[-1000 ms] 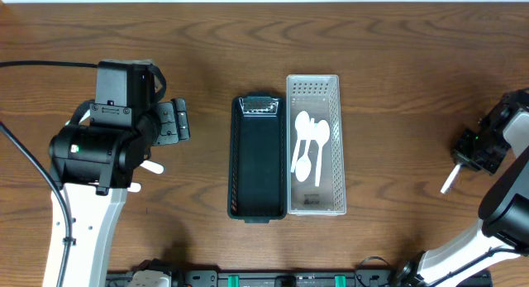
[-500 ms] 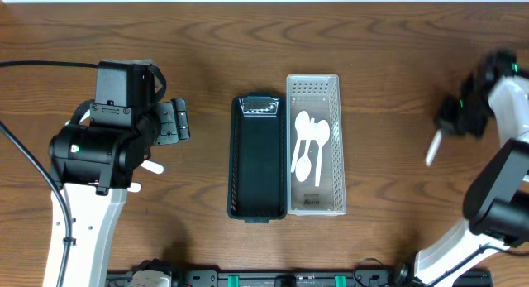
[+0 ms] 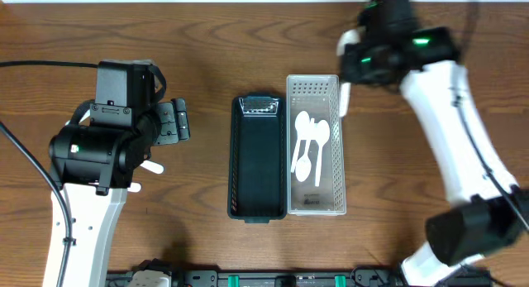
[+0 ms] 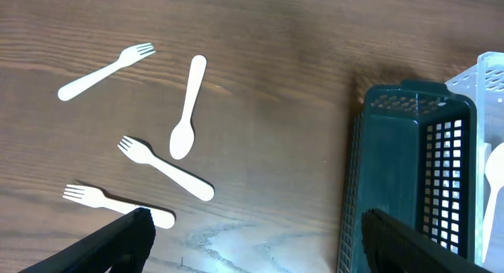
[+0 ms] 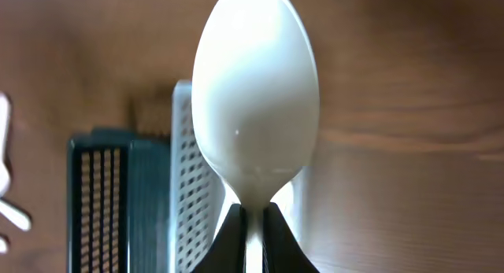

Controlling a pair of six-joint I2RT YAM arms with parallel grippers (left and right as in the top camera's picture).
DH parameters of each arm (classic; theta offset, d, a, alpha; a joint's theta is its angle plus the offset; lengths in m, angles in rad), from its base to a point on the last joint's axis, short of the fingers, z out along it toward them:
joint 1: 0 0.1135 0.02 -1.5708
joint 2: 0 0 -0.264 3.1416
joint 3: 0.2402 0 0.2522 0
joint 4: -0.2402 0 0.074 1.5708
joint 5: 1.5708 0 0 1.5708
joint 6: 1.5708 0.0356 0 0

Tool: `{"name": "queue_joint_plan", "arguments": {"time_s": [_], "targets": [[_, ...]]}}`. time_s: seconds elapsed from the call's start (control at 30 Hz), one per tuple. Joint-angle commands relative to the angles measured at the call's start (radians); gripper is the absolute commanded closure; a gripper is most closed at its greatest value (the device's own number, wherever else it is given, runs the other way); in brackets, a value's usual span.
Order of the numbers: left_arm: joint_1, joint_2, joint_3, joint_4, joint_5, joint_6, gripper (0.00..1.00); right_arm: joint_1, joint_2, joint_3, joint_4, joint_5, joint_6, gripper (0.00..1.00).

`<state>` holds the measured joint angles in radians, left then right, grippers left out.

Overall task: Pack container
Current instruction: 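Carry the spoon left and drop it into the white basket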

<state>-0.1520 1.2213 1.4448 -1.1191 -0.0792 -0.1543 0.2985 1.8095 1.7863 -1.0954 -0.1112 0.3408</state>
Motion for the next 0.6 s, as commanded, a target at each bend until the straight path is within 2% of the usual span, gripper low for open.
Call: {"name": "queue_joint_plan", "arguments": {"time_s": [0.0, 0.33, 0.57], "targets": [[0.005, 0.0, -0.003, -0.002, -0.008, -0.004, 0.14, 0.093, 0.093, -0.021, -0.006, 0.055, 0.048, 0.99], [0.005, 0.0, -0.003, -0.003, -0.008, -0.004, 0.14, 0.221, 0.365, -0.021, -0.035, 0.054, 0.059, 0.99], [0.005, 0.0, -0.003, -0.003, -0.008, -0.004, 0.14, 0.202, 0.356, -0.021, -0.034, 0.055, 0.059, 0.99]]}}
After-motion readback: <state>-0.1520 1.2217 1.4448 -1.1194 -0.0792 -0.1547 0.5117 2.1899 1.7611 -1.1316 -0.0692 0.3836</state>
